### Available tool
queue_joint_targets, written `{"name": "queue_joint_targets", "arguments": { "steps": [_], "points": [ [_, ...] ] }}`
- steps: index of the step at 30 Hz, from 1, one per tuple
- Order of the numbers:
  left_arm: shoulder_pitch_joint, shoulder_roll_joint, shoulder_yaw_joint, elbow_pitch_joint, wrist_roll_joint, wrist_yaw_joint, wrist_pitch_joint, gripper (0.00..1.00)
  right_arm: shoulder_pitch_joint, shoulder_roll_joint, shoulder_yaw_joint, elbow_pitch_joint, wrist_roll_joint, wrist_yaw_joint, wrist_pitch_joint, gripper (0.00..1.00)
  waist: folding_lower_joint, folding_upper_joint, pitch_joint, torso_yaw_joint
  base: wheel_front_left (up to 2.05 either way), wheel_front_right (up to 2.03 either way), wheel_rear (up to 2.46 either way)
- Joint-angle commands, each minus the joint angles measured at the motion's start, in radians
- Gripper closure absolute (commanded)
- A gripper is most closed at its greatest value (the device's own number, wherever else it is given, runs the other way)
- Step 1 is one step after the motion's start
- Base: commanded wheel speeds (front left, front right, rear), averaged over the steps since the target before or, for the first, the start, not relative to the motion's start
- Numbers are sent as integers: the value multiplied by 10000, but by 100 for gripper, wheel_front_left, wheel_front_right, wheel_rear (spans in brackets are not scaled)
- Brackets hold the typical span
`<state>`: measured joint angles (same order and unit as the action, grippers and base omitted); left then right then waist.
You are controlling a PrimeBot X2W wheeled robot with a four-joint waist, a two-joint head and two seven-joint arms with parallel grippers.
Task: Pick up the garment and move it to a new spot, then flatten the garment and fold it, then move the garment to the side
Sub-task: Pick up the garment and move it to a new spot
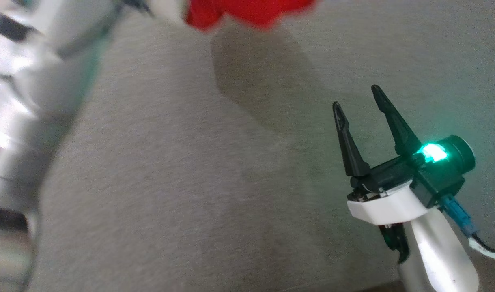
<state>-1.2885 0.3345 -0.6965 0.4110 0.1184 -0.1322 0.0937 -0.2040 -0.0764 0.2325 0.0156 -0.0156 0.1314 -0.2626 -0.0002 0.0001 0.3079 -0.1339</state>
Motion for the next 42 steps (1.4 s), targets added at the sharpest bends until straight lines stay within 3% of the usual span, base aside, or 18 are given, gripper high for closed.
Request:
{"name": "queue_joint_targets", "arguments": {
  "steps": [1, 6, 10, 11, 12, 16, 20, 23, 27, 35, 42],
  "points": [
    [413, 114, -61, -221, -252, 27, 259, 100, -191, 136, 201, -318, 147, -7, 8, 0, 2, -1, 95, -1308, 0, 0, 0],
    [2338, -619, -1091, 452, -560, 163, 96, 100, -212, 241, 50, -234, 353, -7, 8, 0, 2, -1, 747, -2088, 0, 0, 0],
    [3784, -1391, -1743, 1838, -613, 670, -826, 100, -224, 256, 14, -220, 709, -7, 8, 0, 2, -1, 1070, -2384, 0, 0, 0],
    [4022, -1584, -1850, 2144, -579, 887, -1147, 65, -217, 257, 14, -217, 760, -7, 8, 0, 2, -1, 1093, -2394, 0, 0, 0],
    [4215, -1762, -1940, 2396, -532, 1123, -1496, 0, -202, 258, 4, -207, 787, -7, 8, 0, 2, -1, 1085, -2377, 0, 0, 0],
    [4965, -2264, -1961, 3038, -728, 1907, -2740, 0, 24, 259, -197, -89, 759, -7, 8, 0, 2, -1, 689, -1959, 0, 0, 0],
    [5846, -2336, -1533, 2892, -1168, 2887, -3408, 0, 396, 260, -301, 147, 615, -7, 8, 0, 2, -1, -97, -1240, 0, 0, 0],
    [6741, -2211, -1024, 2174, -1693, 3499, -3536, 0, 732, 260, -394, 361, 475, -7, 8, 0, 2, -1, -767, -542, 0, 0, 0],
    [8327, -1788, -107, 10, -2332, 4361, -3549, 0, 1184, 261, -512, 646, 372, -7, 8, 0, 2, -1, -1601, 326, 0, 0, 0],
    [11607, -1431, 1975, -3078, -3064, 5171, -3552, 0, 2090, 261, -649, 1038, 300, -7, 8, 0, 2, -1, -2815, 1272, 0, 0, 0],
    [13681, -1932, 3186, -4202, -2752, 4917, -3553, 0, 2651, 261, -700, 1167, 320, -7, 8, 0, 2, -1, -3340, 1553, 0, 0, 0]
  ]
}}
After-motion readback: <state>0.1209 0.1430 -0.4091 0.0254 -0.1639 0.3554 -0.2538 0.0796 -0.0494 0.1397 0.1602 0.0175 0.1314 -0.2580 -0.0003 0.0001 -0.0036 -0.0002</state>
